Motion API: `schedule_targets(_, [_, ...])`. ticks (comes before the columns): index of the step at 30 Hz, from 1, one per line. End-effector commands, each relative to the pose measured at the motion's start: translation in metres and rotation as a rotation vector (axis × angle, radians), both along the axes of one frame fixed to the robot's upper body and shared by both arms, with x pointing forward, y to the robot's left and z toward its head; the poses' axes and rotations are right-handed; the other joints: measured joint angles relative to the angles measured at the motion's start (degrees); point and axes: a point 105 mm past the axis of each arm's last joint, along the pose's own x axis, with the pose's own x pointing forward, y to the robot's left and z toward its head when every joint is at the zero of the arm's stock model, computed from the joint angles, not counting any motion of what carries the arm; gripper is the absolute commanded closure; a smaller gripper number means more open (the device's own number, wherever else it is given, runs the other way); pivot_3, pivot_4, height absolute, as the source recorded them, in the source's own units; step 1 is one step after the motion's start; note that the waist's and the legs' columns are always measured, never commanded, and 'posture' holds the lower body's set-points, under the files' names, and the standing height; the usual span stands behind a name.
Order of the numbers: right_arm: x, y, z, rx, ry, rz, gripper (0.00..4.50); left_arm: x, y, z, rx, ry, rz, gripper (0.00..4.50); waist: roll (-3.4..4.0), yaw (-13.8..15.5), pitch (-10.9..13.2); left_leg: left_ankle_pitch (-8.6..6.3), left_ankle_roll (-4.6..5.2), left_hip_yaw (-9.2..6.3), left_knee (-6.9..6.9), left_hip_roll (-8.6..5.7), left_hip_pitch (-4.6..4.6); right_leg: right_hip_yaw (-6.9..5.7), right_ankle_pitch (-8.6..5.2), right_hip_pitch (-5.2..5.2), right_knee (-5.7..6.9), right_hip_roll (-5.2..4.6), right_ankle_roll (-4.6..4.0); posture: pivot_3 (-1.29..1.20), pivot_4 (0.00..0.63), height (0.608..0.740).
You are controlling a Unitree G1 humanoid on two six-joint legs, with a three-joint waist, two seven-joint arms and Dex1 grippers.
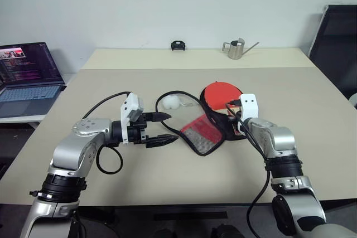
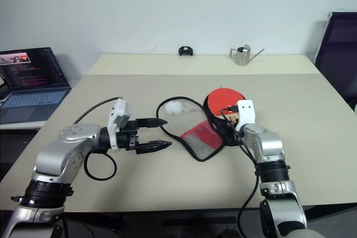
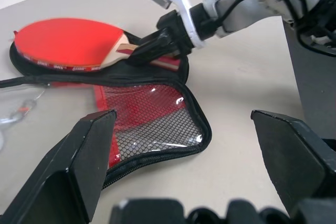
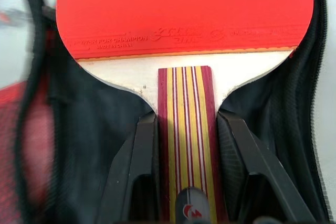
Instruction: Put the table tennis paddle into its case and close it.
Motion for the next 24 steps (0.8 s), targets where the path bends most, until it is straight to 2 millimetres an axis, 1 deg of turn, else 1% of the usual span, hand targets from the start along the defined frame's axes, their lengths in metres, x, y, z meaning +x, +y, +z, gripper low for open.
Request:
schedule_targets(1, [0.006,0.002,0.008,-0.007,-0.046,0.006,3.39,-0.003,-0.004,0.015,-0.016,-0.060,-0.021,0.00,-0.02,0.00,-0.02,0.00,0.00,-0.01,0.00,0.00,0.00,0.00,0.00,0.00,0.00,0.00,0.00,0.00,0.150,0.740])
schedule_targets(5, [0.008,0.002,0.006,0.005,-0.042,-0.002,3.39,-0.003,-0.004,0.015,-0.016,-0.061,-0.021,0.00,-0.09,-0.01,-0.06,0.00,-0.01,0.00,0.02,0.00,0.03,0.01,0.00,0.03,0.01,0.00,0.00,0.00,0.150,0.740])
schedule_targets(7, [0.008,0.001,0.006,-0.001,-0.039,-0.008,2.64,-0.003,-0.004,0.015,-0.016,-0.061,-0.021,0.00,-0.09,-0.01,-0.06,0.01,-0.01,-0.01,0.02,0.00,0.05,0.01,0.01,0.05,0.03,0.00,0.00,0.00,0.150,0.740])
schedule_targets(8, [0.008,0.001,0.006,-0.008,-0.039,-0.008,2.41,-0.003,-0.004,0.015,-0.016,-0.062,-0.021,0.00,-0.09,-0.01,-0.06,0.01,-0.02,-0.01,0.02,0.00,0.05,0.00,0.01,0.05,0.05,0.00,-0.01,0.00,0.150,0.740])
schedule_targets(10, [0.007,0.002,0.006,-0.010,-0.038,-0.007,1.78,-0.003,-0.004,0.015,-0.015,-0.062,-0.021,0.00,-0.09,0.00,-0.06,0.02,-0.03,-0.02,0.02,0.00,0.05,-0.01,0.01,0.05,0.06,0.00,-0.01,0.00,0.150,0.740])
schedule_targets(15, [0.004,0.004,0.009,-0.013,-0.037,0.006,0.01,-0.002,-0.004,0.015,-0.015,-0.062,-0.019,0.00,-0.09,0.00,-0.06,0.02,-0.04,-0.03,0.02,0.00,0.04,-0.01,0.01,0.05,0.04,0.00,-0.01,0.00,0.150,0.740])
schedule_targets(19, [0.001,0.002,0.009,-0.019,-0.032,0.009,0.01,-0.002,-0.004,0.015,-0.016,-0.062,-0.021,0.00,-0.09,0.02,-0.06,0.02,-0.04,-0.02,0.02,0.00,0.02,-0.01,0.01,0.04,0.02,-0.01,-0.01,0.00,0.150,0.740])
schedule_targets(24, [-0.003,-0.003,0.001,-0.048,-0.009,0.011,0.01,-0.002,-0.005,0.015,-0.019,-0.062,-0.023,0.00,-0.09,0.03,-0.06,0.02,-0.04,-0.02,0.01,0.00,0.03,-0.01,0.01,0.04,0.02,-0.01,-0.01,0.00,0.150,0.740])
